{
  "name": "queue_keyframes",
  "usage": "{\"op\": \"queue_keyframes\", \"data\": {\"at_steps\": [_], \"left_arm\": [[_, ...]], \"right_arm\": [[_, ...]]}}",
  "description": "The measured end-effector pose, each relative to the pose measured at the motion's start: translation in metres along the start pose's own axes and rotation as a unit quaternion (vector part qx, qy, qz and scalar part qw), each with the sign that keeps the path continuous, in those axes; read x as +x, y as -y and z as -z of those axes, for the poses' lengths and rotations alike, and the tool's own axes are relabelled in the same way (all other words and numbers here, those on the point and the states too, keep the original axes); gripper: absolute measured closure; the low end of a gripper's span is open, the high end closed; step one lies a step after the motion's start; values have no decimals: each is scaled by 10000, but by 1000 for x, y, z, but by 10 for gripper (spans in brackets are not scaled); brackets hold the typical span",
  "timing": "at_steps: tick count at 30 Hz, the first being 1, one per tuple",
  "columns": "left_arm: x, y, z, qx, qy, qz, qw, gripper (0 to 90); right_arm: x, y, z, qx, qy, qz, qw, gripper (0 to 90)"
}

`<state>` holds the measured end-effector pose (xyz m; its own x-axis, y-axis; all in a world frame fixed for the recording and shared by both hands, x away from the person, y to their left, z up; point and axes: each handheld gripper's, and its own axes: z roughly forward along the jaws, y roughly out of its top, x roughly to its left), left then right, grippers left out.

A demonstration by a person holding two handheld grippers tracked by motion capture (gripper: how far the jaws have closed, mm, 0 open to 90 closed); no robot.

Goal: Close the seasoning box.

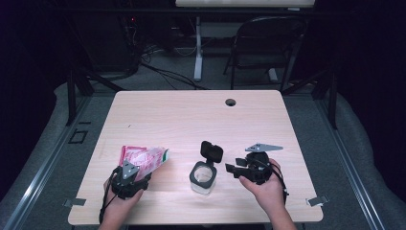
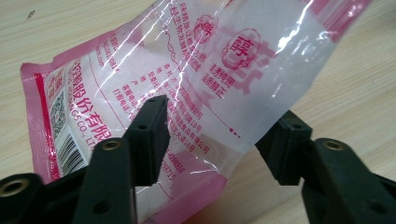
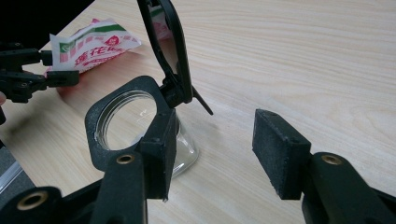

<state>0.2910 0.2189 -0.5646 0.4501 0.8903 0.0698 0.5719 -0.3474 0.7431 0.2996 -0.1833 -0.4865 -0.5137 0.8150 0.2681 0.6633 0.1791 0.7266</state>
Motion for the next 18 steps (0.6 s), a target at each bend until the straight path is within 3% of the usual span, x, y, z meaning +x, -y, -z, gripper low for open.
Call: {"op": "queue_keyframes", "data": {"at_steps": [10,18], "left_arm": [[4,2,-2,-6,222,168,9996,631],[10,3,-1,-69,324,306,9990,805]], "right_arm": [[0,0,0,7,11,-14,10000,499],[-1,1,0,1,3,-16,10000,499]]}}
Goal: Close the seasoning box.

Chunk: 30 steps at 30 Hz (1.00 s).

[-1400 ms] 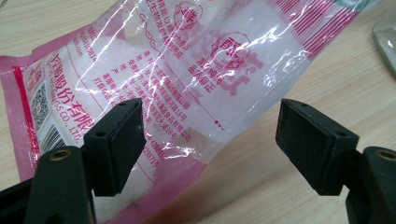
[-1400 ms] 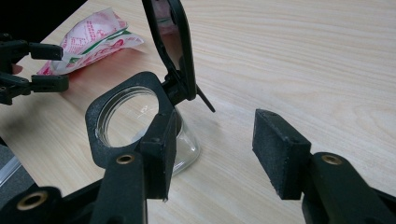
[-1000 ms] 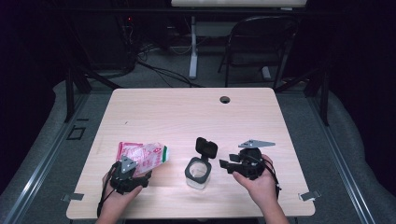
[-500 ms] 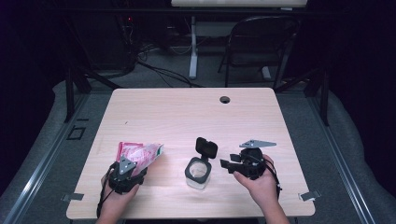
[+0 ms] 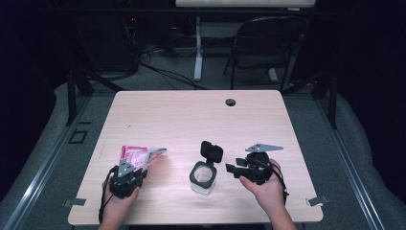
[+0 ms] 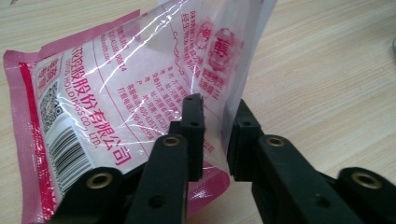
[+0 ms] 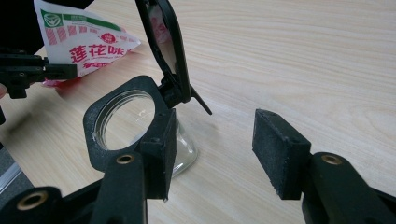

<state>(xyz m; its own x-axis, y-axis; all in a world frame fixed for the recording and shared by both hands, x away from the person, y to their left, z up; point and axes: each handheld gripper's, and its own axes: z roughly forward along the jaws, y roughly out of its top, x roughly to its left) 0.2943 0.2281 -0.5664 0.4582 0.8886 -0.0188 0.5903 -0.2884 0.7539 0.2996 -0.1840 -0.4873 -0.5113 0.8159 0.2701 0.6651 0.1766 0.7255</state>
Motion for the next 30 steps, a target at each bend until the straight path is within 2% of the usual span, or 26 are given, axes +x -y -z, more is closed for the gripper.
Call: {"op": "queue_keyframes", "data": {"at_steps": [8,14,26,30], "left_arm": [[4,-2,3,-28,84,64,9999,899],[8,-3,6,-101,122,106,9998,900],[12,-4,9,-63,172,143,9997,900],[14,-5,11,-89,209,224,9995,900]], "right_arm": [[0,0,0,4,21,6,10000,499],[-1,1,0,-23,29,-8,10000,499],[-1,2,0,10,51,15,10000,499],[-1,2,-1,13,40,10,10000,499]]}}
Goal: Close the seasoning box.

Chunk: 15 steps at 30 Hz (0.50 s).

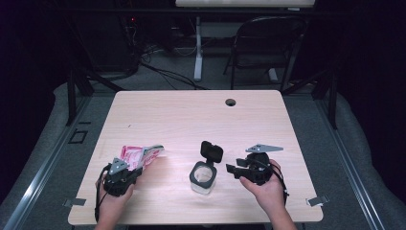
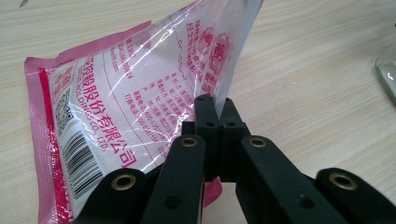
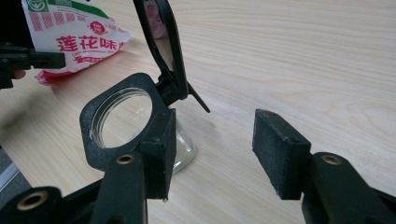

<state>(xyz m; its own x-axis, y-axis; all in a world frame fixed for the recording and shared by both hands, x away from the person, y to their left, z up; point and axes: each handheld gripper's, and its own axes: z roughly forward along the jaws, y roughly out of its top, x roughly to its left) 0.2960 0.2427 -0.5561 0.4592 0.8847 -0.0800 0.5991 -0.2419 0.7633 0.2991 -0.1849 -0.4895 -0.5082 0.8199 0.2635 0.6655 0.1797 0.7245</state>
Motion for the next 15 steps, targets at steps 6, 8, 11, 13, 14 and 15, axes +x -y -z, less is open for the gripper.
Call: {"op": "queue_keyframes", "data": {"at_steps": [6,8,11,13,14,15], "left_arm": [[1,-2,3,-4,-23,23,10000,900],[1,-2,3,-26,-32,37,10000,900],[2,-3,4,-28,-58,-19,10000,900],[2,-5,5,10,-83,-88,9999,900],[2,-7,7,-1,-102,-81,9999,900],[3,-8,9,-11,-135,-108,9998,900]], "right_arm": [[0,0,0,10,-5,4,10000,499],[0,0,0,9,11,7,10000,499],[-1,0,0,-11,3,10,10000,499],[-1,0,1,-16,3,10,10000,499],[-1,0,1,-19,2,10,10000,499],[-1,0,1,-20,4,11,10000,499]]}}
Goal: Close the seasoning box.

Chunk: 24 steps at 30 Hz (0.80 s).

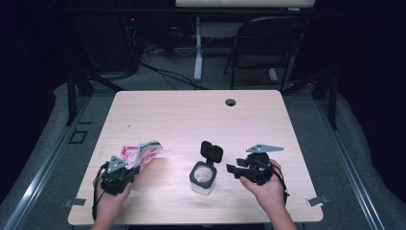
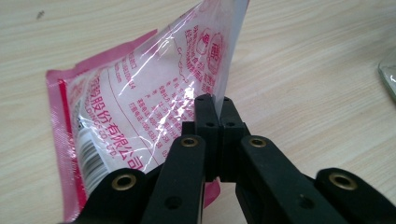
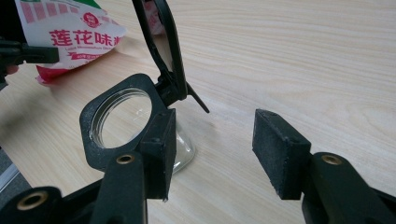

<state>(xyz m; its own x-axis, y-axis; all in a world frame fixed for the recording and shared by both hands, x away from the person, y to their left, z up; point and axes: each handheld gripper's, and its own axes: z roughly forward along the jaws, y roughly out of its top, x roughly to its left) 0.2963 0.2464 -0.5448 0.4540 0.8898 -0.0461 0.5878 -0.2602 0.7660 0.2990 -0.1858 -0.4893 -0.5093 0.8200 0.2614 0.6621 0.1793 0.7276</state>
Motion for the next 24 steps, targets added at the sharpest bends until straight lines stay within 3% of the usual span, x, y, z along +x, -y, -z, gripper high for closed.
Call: {"op": "queue_keyframes", "data": {"at_steps": [16,24], "left_arm": [[15,-16,20,-152,-228,-113,9996,900],[22,-32,37,-233,-420,-302,9984,900]], "right_arm": [[-1,0,0,4,24,-90,10000,497],[-1,0,-1,-17,19,-85,10000,497]]}}
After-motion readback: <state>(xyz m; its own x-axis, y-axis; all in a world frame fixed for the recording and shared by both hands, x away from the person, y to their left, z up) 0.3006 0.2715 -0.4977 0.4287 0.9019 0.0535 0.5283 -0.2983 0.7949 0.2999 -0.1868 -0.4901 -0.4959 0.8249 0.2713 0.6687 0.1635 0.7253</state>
